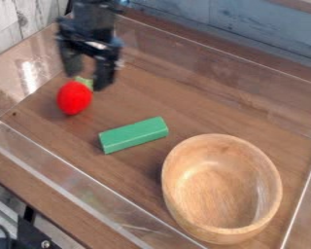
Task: Move the red object to the right side of the table
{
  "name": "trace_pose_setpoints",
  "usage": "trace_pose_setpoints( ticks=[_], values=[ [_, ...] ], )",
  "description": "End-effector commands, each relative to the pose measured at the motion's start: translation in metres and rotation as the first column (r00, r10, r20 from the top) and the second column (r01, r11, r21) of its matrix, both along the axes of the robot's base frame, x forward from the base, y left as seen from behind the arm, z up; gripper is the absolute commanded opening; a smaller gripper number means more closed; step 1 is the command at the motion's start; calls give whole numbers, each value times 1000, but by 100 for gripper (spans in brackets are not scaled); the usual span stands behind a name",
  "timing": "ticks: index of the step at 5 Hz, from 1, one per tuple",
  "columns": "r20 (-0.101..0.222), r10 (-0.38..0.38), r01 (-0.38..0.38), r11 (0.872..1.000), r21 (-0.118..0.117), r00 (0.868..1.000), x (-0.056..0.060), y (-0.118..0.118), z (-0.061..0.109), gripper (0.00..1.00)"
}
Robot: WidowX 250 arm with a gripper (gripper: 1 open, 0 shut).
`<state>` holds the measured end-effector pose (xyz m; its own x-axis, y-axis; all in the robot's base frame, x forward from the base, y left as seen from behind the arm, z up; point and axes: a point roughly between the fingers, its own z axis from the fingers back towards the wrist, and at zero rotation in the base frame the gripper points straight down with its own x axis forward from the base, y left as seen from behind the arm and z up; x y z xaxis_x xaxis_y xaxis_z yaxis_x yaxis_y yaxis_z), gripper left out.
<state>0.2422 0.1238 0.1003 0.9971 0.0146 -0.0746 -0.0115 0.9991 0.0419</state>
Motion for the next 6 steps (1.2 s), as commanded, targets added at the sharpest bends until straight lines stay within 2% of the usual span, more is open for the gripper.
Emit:
trace_pose_setpoints(
  ticks=[1, 2, 3, 4, 6],
  values=[
    [68, 37, -38, 999, 5, 997, -4, 23, 10, 0],
    [78, 86, -85, 996, -20, 993, -7, 27, 3, 100],
    [76, 17, -13, 999, -51, 997, -6, 38, 0, 100],
    [76, -48, 53, 997, -63, 996, -2, 51, -5, 100],
    [83, -8, 16, 995, -96, 997, 14, 68, -9, 100]
  ],
)
